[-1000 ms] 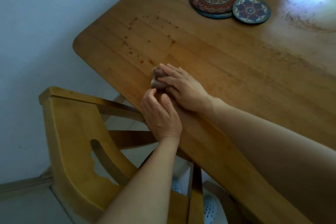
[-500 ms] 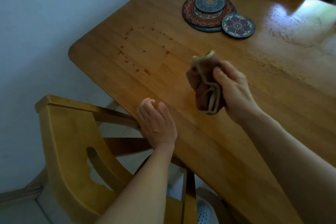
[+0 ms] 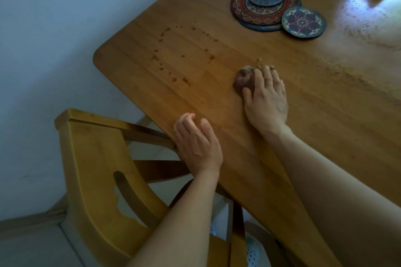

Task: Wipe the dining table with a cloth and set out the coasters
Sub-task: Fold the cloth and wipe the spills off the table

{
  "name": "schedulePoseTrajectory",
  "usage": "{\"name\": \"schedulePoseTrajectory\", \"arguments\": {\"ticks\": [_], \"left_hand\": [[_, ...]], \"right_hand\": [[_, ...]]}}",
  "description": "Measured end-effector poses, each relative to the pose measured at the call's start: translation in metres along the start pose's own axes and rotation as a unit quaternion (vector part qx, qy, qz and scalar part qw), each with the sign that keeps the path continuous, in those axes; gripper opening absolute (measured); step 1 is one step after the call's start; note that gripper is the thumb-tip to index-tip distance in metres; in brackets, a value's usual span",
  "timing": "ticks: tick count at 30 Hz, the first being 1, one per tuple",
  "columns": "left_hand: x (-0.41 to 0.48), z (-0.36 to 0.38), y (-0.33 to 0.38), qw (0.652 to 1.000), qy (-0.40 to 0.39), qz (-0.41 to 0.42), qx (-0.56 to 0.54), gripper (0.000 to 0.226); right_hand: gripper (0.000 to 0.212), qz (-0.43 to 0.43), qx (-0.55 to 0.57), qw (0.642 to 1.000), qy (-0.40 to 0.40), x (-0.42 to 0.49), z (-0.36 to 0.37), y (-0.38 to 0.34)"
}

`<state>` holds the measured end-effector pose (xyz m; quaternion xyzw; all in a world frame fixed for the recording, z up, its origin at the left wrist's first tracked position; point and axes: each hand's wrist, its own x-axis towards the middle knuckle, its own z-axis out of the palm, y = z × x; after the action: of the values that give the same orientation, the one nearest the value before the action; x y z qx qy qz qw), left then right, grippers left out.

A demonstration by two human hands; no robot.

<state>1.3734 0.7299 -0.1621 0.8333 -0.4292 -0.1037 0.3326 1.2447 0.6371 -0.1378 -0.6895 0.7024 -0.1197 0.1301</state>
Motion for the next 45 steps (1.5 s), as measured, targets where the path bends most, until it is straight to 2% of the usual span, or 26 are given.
{"name": "schedulePoseTrajectory", "arguments": {"ticks": [5,8,11,15,19,21,23,29,32,36,38,41,45], "left_hand": [[0.0,-0.002,0.001,1.0,0.003,0.01,-0.011,0.05],[0.001,-0.002,0.002,1.0,0.005,0.012,-0.013,0.052],[0.0,-0.002,0.002,1.0,-0.002,0.011,-0.004,0.052],[0.0,-0.001,0.002,1.0,-0.006,0.003,0.003,0.05],[0.001,0.0,0.001,1.0,0.001,-0.001,0.002,0.048],[0.001,0.0,0.001,1.0,0.001,-0.003,0.002,0.05],[0.001,-0.001,0.002,1.0,0.004,0.0,0.006,0.051],[0.002,-0.002,0.004,1.0,0.0,0.011,0.004,0.055],[0.003,-0.003,0.006,1.0,-0.007,0.007,-0.004,0.057],[0.002,-0.004,0.006,1.0,-0.01,0.006,0.005,0.054],[0.002,-0.005,0.006,1.0,-0.017,0.005,0.011,0.055],[0.001,-0.006,0.005,0.999,-0.022,0.015,0.03,0.061],[0.003,-0.003,0.0,0.997,-0.034,0.032,0.066,0.061]], "right_hand": [[0.055,-0.203,-0.012,0.977,-0.061,-0.048,0.005,-0.017],[0.057,-0.255,-0.047,0.962,-0.091,-0.087,-0.007,0.024],[0.06,-0.246,-0.068,0.961,-0.106,-0.098,-0.03,0.083],[0.062,-0.128,-0.027,0.99,-0.049,-0.072,-0.052,0.143],[0.058,0.035,0.017,0.998,0.039,-0.019,-0.042,0.13],[0.06,0.067,0.039,0.995,0.058,0.003,-0.032,0.103],[0.061,0.042,0.057,0.997,0.043,0.013,-0.02,0.068],[0.049,-0.148,0.037,0.988,-0.017,-0.029,0.003,-0.008],[0.049,-0.196,0.04,0.978,-0.058,-0.06,0.002,-0.003],[0.049,-0.225,0.021,0.971,-0.075,-0.088,-0.016,0.046],[0.05,-0.182,0.031,0.981,-0.06,-0.086,-0.027,0.079],[0.051,-0.058,0.061,0.996,-0.002,-0.068,-0.042,0.113],[0.051,0.122,0.065,0.988,0.064,-0.038,-0.037,0.097]]}}
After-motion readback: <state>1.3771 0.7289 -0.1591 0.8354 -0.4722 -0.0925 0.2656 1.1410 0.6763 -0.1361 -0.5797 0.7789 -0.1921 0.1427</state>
